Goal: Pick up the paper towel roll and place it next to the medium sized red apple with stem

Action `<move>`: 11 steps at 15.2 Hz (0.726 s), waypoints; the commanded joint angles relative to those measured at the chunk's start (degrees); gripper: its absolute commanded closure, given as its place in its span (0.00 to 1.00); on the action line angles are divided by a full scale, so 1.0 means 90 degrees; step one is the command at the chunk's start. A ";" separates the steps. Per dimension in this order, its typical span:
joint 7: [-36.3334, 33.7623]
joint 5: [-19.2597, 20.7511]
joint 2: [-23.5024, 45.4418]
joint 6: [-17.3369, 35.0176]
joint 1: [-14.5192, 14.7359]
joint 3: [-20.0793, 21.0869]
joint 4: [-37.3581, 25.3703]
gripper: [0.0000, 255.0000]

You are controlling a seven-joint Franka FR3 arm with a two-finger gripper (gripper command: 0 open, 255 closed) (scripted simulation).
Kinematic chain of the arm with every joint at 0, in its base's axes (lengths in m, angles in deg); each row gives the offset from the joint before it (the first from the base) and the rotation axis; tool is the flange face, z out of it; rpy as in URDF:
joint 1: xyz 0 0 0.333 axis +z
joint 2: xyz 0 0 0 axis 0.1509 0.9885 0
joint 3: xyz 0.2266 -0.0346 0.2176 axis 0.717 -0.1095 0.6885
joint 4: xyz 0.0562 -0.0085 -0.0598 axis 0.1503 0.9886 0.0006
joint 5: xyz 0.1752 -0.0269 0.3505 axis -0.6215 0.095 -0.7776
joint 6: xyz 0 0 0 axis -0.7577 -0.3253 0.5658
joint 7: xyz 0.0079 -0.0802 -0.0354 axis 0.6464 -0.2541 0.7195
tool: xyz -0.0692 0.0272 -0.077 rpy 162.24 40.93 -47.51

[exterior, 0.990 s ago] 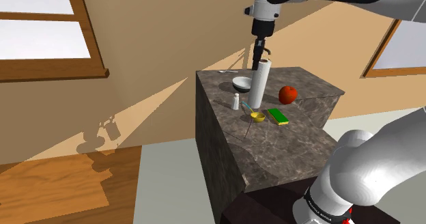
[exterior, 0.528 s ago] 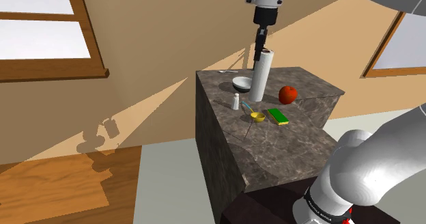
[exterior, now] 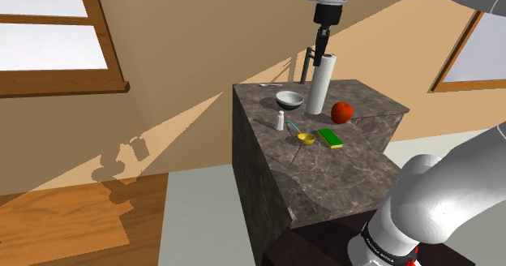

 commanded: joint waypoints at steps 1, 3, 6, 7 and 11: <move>0.0315 0.0084 -0.0030 0.0064 -0.0096 -0.0222 0.0064 1.00; 0.0631 0.0159 -0.0005 0.0142 -0.0188 -0.0458 0.0085 1.00; 0.1113 0.0251 0.0087 0.0263 -0.0319 -0.0823 0.0062 1.00; 0.1277 0.0274 0.0133 0.0304 -0.0362 -0.0948 0.0040 1.00; 0.1948 0.0319 0.0396 0.0472 -0.0523 -0.1466 -0.0121 1.00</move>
